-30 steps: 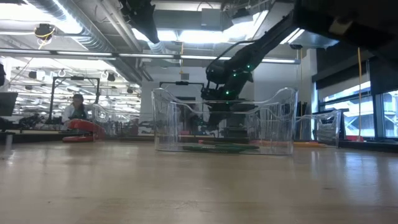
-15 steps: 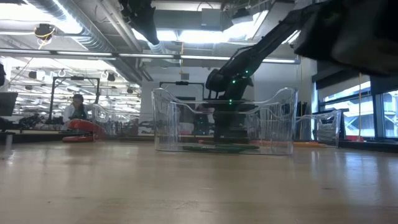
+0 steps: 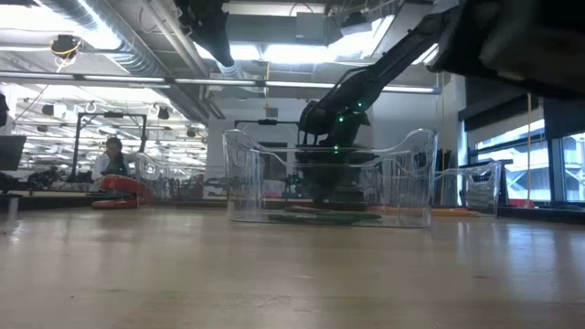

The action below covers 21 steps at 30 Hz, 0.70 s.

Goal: Sort crayons/erasers/pens/pencils in bins
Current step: Put the orange pencil into the top right transparent bin

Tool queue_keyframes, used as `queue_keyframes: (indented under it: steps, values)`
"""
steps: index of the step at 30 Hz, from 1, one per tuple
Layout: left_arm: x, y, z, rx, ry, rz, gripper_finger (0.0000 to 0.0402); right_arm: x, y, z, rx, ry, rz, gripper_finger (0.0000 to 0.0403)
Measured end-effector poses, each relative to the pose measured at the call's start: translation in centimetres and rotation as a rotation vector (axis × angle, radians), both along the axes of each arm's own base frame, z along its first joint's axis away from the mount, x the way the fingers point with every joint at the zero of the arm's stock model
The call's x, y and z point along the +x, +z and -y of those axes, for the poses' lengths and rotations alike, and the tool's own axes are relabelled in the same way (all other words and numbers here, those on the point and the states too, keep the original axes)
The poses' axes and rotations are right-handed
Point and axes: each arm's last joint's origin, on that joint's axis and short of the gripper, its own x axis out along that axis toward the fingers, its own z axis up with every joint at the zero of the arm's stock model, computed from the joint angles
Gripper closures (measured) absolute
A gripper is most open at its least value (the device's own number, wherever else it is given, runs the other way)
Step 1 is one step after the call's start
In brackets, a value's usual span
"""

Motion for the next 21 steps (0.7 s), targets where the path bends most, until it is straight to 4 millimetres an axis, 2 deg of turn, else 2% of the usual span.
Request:
queue_keyframes:
  steps: [7, 12, 21]
  values:
    - [0.0, 0.0, 0.0, -0.001, 0.001, 0.001, 0.0321, 1.1, 2.0, 1.0, -0.027, -0.080, 0.121, 0.0276]
    - [0.0, 0.0, 0.0, -0.002, 0.002, 0.002, 0.0321, 1.0, 2.2, 1.6, 0.027, -0.058, 0.197, 0.0276]
    - [0.0, 0.0, 0.0, -0.002, 0.002, 0.002, 0.0321, 0.5, 1.9, 1.5, 0.049, -0.028, 0.147, 0.0276]
